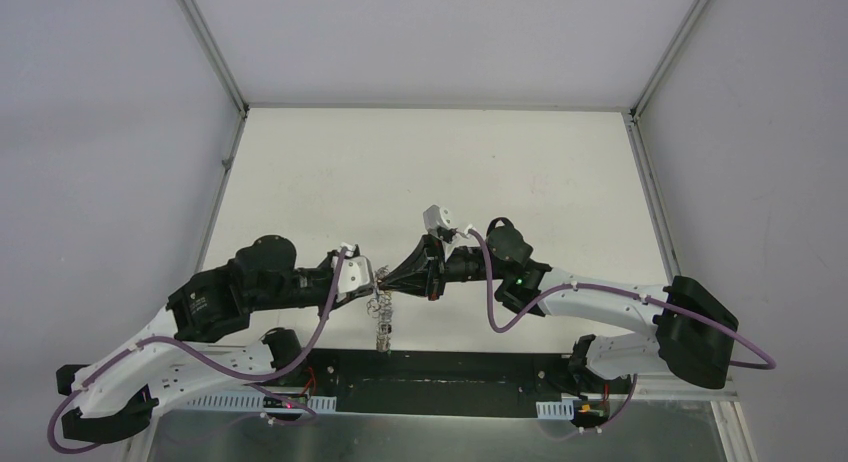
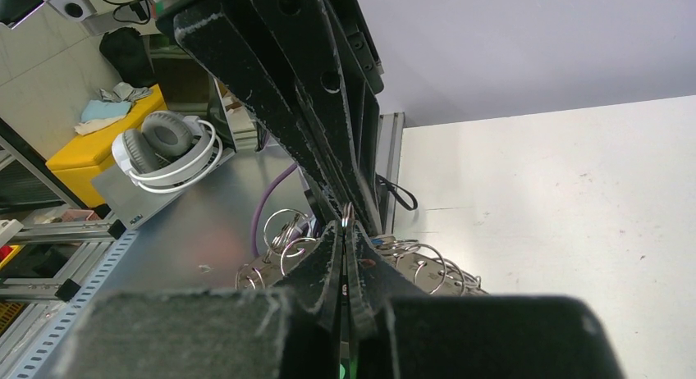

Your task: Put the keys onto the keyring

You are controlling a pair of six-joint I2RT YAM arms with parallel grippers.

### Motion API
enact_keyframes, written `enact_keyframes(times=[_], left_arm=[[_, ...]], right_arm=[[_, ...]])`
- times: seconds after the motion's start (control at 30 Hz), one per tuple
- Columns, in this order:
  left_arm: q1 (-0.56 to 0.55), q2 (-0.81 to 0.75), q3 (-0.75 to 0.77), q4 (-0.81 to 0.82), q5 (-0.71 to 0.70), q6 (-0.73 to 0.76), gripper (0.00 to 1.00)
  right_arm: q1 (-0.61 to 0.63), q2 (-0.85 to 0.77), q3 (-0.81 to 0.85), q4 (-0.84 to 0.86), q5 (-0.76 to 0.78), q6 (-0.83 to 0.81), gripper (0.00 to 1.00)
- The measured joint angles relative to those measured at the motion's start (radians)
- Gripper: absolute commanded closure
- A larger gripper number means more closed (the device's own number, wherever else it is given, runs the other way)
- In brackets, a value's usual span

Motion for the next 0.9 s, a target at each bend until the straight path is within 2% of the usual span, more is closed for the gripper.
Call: enact_keyframes(times=[0.07, 0.27, 0.4, 0.6, 0.9], left_arm=[[0.000, 0.003, 0.000, 0.000, 0.010, 0.000, 0.96], [0.000, -0.008, 0.000, -0.005, 0.014, -0.006, 0.56], [0.000, -0.058, 0.000, -0.005, 0.011, -0.020, 0.48], [0.000, -0.154, -0.003, 0.014, -0.014, -0.058, 0.47], [0.000, -0.198, -0.049, 0.168, -0.015, -0.156, 0.65]], right_arm=[[0.000, 0.000, -0.001, 0.000, 0.000, 0.000, 1.00], [0.000, 0.000, -0.003, 0.002, 0.002, 0.000, 1.00], [0.000, 0.000, -0.004, 0.002, 0.005, 0.000, 1.00], [0.000, -0.012, -0.004, 0.001, 0.017, -0.005, 1.00], [0.000, -0.033, -0.004, 0.001, 0.020, -0.012, 1.00]])
